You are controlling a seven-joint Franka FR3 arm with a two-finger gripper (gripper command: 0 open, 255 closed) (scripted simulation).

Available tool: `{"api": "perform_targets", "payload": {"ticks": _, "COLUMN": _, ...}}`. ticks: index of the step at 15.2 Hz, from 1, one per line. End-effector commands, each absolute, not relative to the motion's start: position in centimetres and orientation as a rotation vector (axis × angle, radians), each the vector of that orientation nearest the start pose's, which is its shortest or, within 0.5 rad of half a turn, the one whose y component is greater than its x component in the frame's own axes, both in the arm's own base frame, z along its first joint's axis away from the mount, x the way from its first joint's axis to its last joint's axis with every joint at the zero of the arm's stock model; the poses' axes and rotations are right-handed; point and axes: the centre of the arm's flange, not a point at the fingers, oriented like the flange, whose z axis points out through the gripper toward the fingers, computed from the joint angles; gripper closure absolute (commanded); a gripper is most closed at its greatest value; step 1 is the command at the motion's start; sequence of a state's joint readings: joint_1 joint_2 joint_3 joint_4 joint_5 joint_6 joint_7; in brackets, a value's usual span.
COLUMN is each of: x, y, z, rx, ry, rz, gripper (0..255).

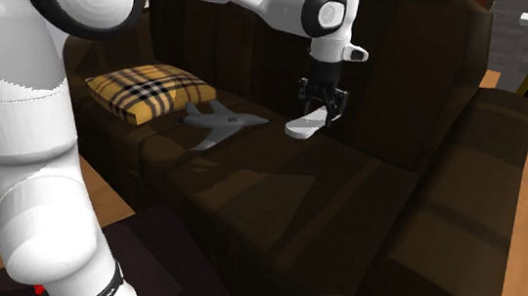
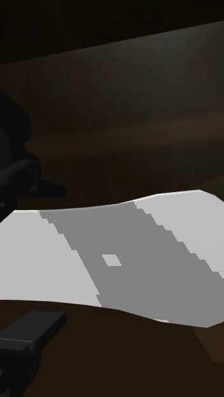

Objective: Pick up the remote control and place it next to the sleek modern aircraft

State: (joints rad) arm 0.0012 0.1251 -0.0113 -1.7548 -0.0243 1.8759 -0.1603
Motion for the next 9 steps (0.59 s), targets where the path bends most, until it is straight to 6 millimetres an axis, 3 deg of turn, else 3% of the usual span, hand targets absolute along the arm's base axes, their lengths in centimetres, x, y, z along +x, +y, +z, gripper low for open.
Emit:
{"api": "perform_targets", "payload": {"ticks": 1, "x": 58.3, "y": 1.2, "z": 48.7, "rx": -3.156, "ry": -0.249, "rz": 0.009, "gripper": 255}}
{"api": "perform_targets", "payload": {"ticks": 9, "x": 51.3, "y": 9.1, "z": 48.8, "rx": -3.156, "ry": -0.249, "rz": 0.009, "gripper": 255}}
